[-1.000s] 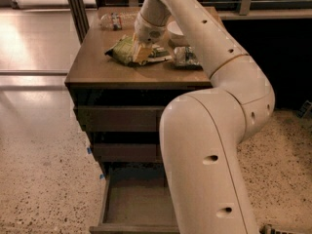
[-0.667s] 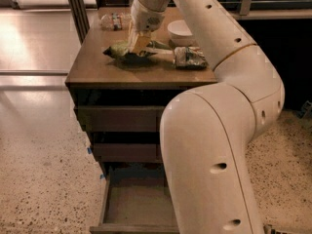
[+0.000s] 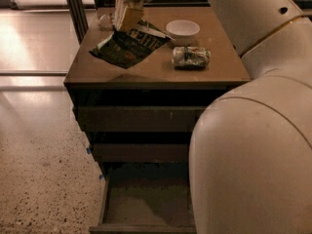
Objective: Place green jalapeno chip bag into bottom drawer
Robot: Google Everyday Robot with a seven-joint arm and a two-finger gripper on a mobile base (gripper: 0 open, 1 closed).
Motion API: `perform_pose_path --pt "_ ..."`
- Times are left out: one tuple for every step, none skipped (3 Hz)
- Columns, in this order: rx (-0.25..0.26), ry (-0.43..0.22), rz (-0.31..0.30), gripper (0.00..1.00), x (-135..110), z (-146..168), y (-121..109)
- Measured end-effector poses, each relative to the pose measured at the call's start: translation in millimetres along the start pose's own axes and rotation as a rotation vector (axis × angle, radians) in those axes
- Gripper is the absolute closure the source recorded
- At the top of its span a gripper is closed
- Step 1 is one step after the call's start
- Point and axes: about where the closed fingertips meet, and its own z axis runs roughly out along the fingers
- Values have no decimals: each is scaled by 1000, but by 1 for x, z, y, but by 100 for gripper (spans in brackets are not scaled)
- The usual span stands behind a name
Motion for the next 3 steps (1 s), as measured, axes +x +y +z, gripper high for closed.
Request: perform_pose_path --pt "43 -26 5 100 -46 -41 54" --pt "86 -51 28 100 -69 -62 103" --pt "72 -47 103 100 -39 -45 149"
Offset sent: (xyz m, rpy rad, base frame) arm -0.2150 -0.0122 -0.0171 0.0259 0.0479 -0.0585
